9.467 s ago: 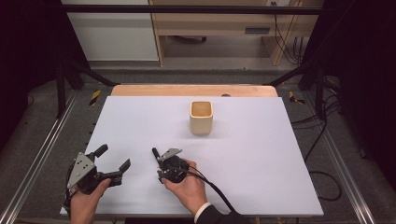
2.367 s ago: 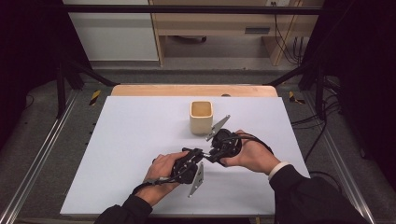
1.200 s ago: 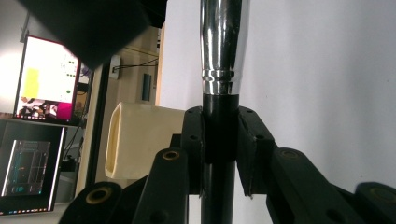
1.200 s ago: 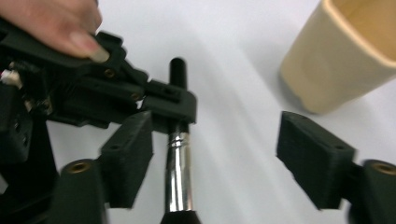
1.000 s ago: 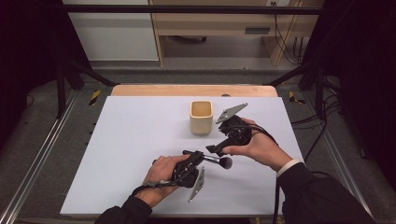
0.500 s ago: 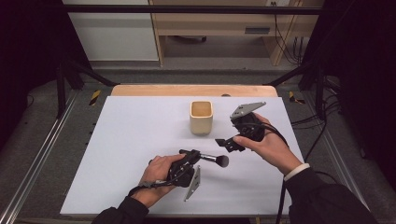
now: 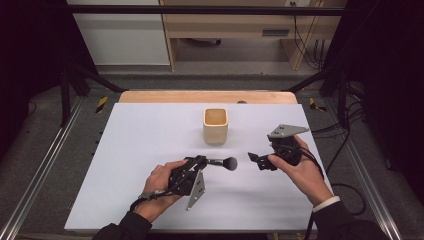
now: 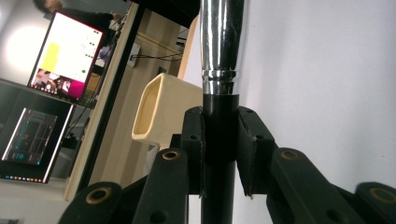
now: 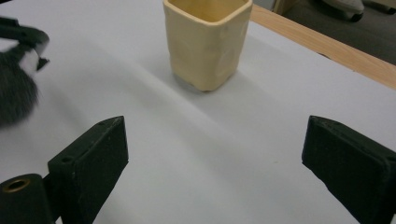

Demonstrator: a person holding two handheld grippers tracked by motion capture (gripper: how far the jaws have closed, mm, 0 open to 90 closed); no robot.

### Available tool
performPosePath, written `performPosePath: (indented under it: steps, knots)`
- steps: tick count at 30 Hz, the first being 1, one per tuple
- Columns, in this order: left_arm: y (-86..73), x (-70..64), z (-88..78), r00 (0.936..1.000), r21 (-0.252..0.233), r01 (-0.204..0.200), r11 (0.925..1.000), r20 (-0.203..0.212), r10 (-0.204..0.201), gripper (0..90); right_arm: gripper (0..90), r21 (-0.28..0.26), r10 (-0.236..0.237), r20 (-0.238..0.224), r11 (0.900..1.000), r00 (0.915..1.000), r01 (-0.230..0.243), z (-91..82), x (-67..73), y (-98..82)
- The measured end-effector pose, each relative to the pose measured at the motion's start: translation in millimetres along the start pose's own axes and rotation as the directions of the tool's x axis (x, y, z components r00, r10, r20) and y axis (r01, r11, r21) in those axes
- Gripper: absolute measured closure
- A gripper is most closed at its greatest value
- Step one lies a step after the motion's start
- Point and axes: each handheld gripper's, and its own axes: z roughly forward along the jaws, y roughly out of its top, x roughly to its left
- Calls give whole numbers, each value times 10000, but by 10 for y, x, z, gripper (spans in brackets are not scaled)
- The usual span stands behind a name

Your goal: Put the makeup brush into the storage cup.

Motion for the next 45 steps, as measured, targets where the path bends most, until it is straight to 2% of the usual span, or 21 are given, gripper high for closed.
performPosePath:
  steps: [5,9,14,17,21,22,27,30,32,36,39,43,45]
  knots:
    - [-55,91,-18,9974,-68,711,9974,-93,-712,744,73,-423,238,203,9988,9995,-229,-61,25,-152]
    - [-80,154,-18,9934,-77,1137,9935,-115,-1137,744,72,-670,176,401,9976,9990,-149,-85,56,-224]
    - [-104,236,-13,9791,-307,2024,9788,-119,-2028,744,72,-1074,407,469,9936,9981,-354,-85,99,-317]
    - [-116,281,-14,9722,-339,2334,9718,-127,-2339,744,72,-1225,470,512,9916,9976,-404,-64,114,-382]
    - [-150,342,-14,9560,-453,2927,9551,-87,-2933,744,73,-1331,542,649,9901,9964,-452,-48,126,-455]
    - [-159,356,-10,9503,-493,3106,9493,-80,-3114,744,73,-1374,509,708,9897,9962,-408,-49,122,-470]
    - [-169,428,-1,9361,-545,3508,9349,-71,-3516,744,75,-1619,711,1006,9853,9924,-542,-39,110,-558]
    - [-163,460,7,9257,-681,3769,9237,-58,-3782,743,77,-1716,849,1062,9830,9907,-659,-28,106,-615]
    - [-162,480,26,9134,-812,4061,9102,44,-4071,744,76,-1845,940,1126,9802,9892,-722,-15,119,-651]
    - [-164,525,74,9031,-771,4290,9000,140,-4293,743,71,-2084,991,1222,9754,9875,-721,34,153,-716]
    - [-172,564,98,8875,-829,4601,8840,141,-4606,744,72,-2262,941,1345,9721,9864,-619,70,160,-752]
    - [-188,631,121,8561,-987,5154,8512,143,-5167,744,73,-2672,1085,1437,9613,9837,-670,83,165,-787]
    - [-188,666,131,8453,-1032,5322,8403,89,-5343,745,72,-2798,1039,1533,9583,9827,-576,85,170,-815]
